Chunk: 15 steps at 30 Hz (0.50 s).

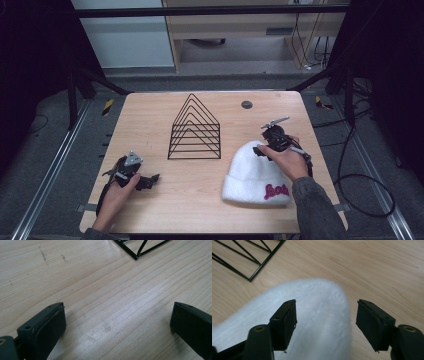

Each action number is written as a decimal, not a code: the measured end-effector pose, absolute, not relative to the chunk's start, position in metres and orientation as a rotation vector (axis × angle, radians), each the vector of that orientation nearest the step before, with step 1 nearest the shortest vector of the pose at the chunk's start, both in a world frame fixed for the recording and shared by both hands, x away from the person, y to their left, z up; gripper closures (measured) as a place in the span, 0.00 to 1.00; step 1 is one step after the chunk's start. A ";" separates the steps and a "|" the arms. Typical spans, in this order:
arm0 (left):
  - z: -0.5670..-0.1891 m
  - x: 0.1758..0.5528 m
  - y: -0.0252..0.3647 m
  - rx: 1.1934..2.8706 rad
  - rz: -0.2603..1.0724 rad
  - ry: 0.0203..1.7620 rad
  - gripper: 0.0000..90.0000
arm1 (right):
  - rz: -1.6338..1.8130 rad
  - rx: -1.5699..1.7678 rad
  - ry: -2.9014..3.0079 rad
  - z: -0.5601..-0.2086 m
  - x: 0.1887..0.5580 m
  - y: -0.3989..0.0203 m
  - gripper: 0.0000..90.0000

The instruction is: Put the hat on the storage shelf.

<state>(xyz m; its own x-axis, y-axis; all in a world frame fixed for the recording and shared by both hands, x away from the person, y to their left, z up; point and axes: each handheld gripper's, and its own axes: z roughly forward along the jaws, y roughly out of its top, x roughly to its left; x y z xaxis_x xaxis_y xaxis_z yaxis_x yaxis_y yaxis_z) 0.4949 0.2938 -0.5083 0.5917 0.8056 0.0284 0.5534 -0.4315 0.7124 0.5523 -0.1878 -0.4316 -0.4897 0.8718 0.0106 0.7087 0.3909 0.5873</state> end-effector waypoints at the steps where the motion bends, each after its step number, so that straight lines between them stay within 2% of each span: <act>1: -0.508 0.495 0.294 2.149 0.485 1.072 0.00 | 0.772 1.393 2.352 -0.433 0.554 -0.187 0.39; 9: -0.508 0.495 0.294 2.149 0.484 1.072 0.00 | 0.730 1.456 2.352 -0.450 0.569 -0.184 0.42; 15: -0.508 0.495 0.294 2.150 0.483 1.072 0.00 | 0.702 1.480 2.373 -0.462 0.577 -0.178 0.50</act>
